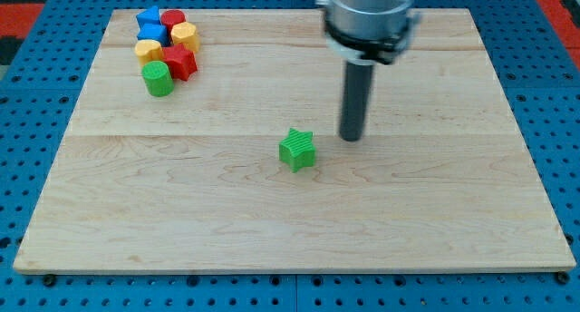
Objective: Move green star towards bottom
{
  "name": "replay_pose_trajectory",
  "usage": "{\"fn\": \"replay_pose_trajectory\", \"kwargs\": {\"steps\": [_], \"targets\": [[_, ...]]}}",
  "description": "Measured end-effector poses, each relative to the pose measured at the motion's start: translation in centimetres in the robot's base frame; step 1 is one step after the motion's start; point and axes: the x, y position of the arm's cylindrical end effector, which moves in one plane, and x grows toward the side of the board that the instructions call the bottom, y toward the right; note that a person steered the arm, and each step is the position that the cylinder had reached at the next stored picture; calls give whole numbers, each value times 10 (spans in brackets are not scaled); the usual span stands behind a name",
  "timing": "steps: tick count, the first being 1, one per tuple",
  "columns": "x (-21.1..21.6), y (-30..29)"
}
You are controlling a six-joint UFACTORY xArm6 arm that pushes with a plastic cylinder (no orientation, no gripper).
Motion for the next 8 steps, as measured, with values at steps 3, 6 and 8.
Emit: {"fn": "replay_pose_trajectory", "kwargs": {"steps": [3, 6, 8], "targets": [[-8, -131], [14, -155], [48, -138]]}}
